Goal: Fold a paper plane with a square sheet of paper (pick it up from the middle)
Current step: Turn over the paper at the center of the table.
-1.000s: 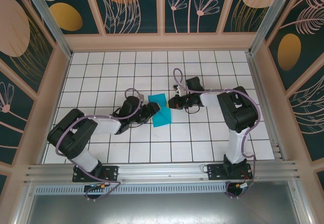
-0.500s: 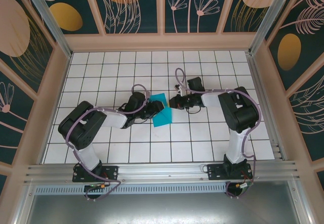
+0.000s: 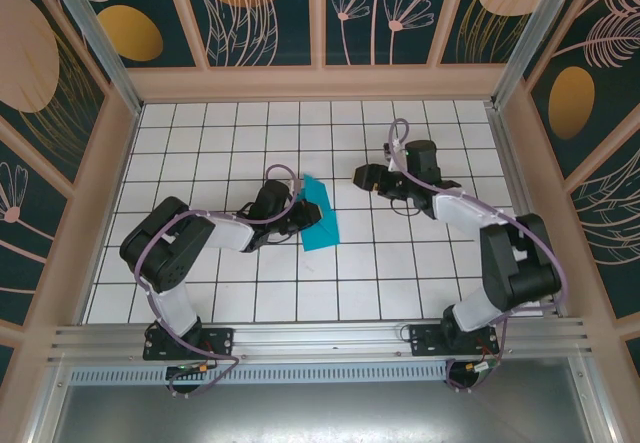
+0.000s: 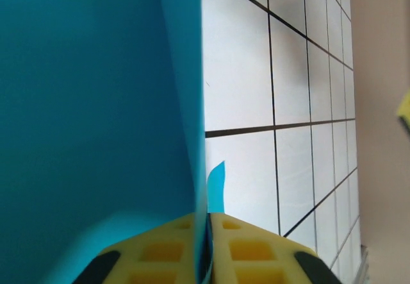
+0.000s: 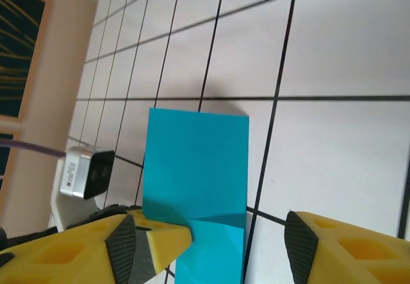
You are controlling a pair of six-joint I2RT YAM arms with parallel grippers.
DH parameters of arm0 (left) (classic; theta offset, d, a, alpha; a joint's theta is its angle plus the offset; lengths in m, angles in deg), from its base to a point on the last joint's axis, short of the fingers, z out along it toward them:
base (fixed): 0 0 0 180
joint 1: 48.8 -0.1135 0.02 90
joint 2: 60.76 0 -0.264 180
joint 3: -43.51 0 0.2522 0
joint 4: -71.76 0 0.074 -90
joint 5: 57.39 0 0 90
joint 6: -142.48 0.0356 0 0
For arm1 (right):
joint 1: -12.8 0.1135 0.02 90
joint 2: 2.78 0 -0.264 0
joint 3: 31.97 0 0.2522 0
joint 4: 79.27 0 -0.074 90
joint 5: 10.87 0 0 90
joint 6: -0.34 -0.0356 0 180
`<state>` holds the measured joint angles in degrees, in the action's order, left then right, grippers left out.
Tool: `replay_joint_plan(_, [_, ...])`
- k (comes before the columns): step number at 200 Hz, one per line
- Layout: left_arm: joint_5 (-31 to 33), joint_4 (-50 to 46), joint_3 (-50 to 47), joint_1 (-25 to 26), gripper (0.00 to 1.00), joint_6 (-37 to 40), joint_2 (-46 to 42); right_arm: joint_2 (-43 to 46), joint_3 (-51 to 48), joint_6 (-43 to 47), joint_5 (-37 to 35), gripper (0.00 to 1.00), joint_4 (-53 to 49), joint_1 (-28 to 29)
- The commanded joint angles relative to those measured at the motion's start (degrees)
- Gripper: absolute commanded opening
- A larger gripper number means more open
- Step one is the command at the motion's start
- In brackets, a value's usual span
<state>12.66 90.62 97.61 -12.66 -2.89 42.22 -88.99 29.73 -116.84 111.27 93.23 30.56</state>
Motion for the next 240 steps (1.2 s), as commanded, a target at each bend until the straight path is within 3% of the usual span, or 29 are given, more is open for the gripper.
replay_joint_plan(1, [3.1, -5.2, 2.6, 0.2, 0.08, 5.2, -1.5, 5.0, -1.6, -2.3, -6.8, 0.67, -3.7, -0.4])
replay_joint_plan(30, [9.1, -21.9, 7.2, 0.2, 0.07, 10.7, -7.8, 11.2, -2.8, -3.8, -7.8, 0.72, -5.6, -1.0])
replay_joint_plan(58, [18.4, -45.1, 14.9, 0.3, 0.07, 16.1, -13.2, 15.6, -3.3, -2.9, -5.9, 0.99, -5.7, -1.3])
replay_joint_plan(80, [25.0, -57.2, 20.2, 0.4, 0.07, 18.8, -16.8, 17.8, -4.1, -2.5, -8.3, 0.99, -5.8, -1.2])
replay_joint_plan(112, [40.5, -72.2, 27.9, 1.2, 0.07, 19.5, -17.5, 17.6, -4.1, -2.1, -10.6, 0.99, -6.6, -1.2])
replay_joint_plan(148, [53.5, -81.2, 33.4, 2.8, 0.07, 16.3, -10.2, 15.7, -3.7, -1.8, -12.8, 0.99, -7.9, -1.3])
replay_joint_plan(191, [65.5, -93.1, 41.5, 5.3, 0.06, 9.0, 8.4, 13.3, -3.1, -1.1, -14.6, 0.99, -9.2, -1.2])
replay_joint_plan(240, [66.1, -94.7, 48.7, 8.1, 0.06, 9.3, 20.9, 11.4, -2.9, -1.1, -15.9, 0.99, -9.6, -1.5])
